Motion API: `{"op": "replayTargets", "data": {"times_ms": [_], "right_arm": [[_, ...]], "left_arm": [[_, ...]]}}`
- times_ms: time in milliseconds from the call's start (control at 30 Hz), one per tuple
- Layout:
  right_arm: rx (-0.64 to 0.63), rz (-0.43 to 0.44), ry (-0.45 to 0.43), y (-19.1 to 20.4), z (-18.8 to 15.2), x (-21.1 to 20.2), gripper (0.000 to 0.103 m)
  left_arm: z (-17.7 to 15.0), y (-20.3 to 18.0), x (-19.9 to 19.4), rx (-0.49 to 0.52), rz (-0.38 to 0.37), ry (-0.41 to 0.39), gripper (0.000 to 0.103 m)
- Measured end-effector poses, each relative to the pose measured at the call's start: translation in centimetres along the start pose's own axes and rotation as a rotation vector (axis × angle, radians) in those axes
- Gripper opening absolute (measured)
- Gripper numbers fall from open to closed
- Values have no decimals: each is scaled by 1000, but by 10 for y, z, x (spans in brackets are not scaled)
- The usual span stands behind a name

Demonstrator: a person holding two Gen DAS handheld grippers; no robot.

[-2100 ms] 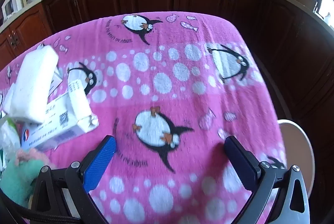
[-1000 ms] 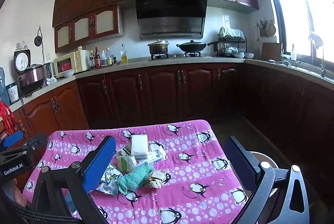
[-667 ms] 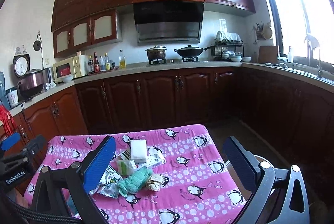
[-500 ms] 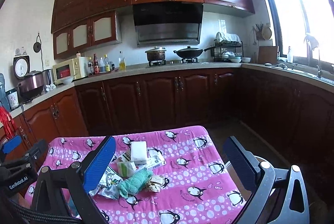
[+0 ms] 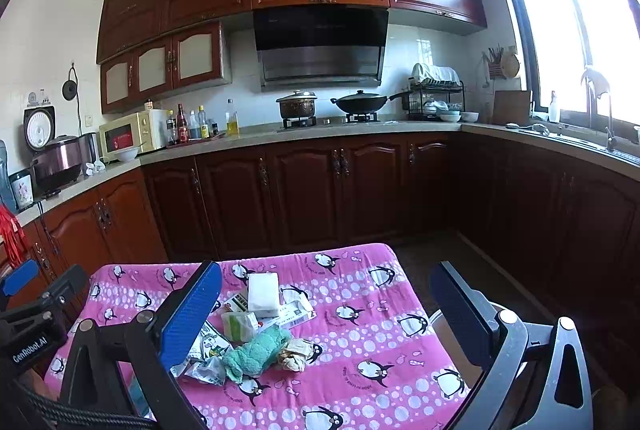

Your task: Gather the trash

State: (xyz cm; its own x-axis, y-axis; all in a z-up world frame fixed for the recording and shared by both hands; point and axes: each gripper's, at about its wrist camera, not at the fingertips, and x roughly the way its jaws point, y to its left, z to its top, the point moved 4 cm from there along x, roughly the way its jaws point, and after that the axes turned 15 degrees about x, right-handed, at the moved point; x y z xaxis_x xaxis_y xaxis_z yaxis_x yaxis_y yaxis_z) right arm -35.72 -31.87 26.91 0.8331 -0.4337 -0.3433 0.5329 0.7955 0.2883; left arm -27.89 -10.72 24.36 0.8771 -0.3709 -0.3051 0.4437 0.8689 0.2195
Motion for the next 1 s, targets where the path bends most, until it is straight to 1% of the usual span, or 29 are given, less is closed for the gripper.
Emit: {"op": "replayTargets", "data": {"times_ms": [500,1000], "right_arm": [[-17,-8,-2,1,-2,4,103],[-17,-10,-8,2,-2,2,103]], "left_arm": [[-2,-2,2,-14,-24,-4,102],[-7,-2,5,-13,-21,4,102]]}}
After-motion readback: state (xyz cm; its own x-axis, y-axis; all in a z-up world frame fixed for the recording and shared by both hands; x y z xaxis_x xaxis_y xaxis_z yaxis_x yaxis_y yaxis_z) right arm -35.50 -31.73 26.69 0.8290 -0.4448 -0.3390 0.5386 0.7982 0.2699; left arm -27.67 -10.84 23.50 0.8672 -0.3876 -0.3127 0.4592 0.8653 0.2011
